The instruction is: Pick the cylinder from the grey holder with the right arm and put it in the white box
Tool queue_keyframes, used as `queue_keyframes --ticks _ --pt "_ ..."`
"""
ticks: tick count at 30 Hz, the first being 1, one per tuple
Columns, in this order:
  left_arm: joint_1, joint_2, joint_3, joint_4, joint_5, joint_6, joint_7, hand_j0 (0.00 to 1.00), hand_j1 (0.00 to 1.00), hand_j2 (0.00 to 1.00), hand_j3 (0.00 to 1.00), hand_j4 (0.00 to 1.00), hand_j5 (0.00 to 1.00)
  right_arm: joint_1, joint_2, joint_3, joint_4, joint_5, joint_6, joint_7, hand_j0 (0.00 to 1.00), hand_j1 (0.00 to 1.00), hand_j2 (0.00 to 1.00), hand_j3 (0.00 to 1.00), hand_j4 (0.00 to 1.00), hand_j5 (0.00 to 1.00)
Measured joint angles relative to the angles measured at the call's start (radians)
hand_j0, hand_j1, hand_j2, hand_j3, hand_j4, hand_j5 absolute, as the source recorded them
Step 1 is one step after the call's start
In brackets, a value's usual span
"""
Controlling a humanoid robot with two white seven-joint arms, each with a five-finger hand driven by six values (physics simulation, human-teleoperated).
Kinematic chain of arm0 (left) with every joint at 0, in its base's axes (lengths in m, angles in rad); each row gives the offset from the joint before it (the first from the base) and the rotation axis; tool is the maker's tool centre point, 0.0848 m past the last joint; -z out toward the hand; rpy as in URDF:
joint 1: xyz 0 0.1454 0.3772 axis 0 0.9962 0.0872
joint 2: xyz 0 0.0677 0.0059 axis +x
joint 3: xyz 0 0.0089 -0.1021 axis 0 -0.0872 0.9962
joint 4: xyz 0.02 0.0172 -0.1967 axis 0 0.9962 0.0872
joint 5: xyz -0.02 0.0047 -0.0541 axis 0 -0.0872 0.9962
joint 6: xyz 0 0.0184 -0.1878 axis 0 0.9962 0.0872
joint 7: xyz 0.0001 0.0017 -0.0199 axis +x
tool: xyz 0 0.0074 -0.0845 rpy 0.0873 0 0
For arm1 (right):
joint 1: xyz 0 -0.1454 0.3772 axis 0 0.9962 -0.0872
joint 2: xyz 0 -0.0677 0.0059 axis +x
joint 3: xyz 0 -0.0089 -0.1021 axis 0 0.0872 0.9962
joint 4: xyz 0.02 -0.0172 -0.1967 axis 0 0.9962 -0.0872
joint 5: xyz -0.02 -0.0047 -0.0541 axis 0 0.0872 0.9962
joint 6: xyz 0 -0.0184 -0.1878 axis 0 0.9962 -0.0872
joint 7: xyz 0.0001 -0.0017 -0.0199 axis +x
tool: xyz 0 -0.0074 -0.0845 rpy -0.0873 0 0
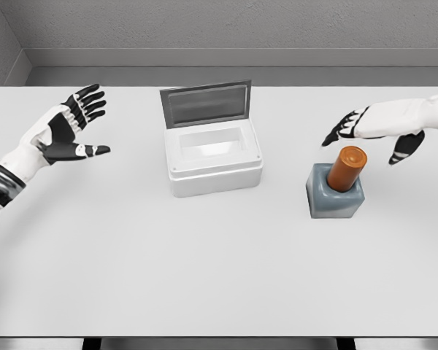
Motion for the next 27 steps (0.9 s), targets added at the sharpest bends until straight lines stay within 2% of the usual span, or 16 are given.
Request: queue_keyframes --ticks 6,16,21,27 --pt "-0.005 0.002 -0.007 0.023 0.001 0.003 0.000 1.00 1.00 1.00 1.00 1.00 1.00 -0.002 -0.031 -0.008 -0.065 0.001 0.000 0.001 1.00 1.00 1.00 1.00 1.00 1.00" --pt "-0.002 -0.016 -0.014 0.025 0.002 0.004 0.000 1.00 1.00 1.00 1.00 1.00 1.00 -0.011 -0.038 -0.008 -0.142 0.001 0.000 0.001 0.97 0.97 0.97 0.97 0.97 0.97" --pt "-0.002 -0.036 -0.085 0.015 -0.008 0.004 0.000 1.00 1.00 1.00 1.00 1.00 1.00 -0.011 -0.038 -0.007 -0.155 0.001 0.000 0.001 0.94 0.94 0.94 0.94 0.94 0.94" --pt "-0.003 -0.026 -0.103 0.006 -0.074 -0.001 0.000 1.00 1.00 1.00 1.00 1.00 1.00 -0.002 -0.038 -0.002 -0.156 0.002 0.000 0.001 0.88 0.88 0.88 0.88 0.88 0.88"
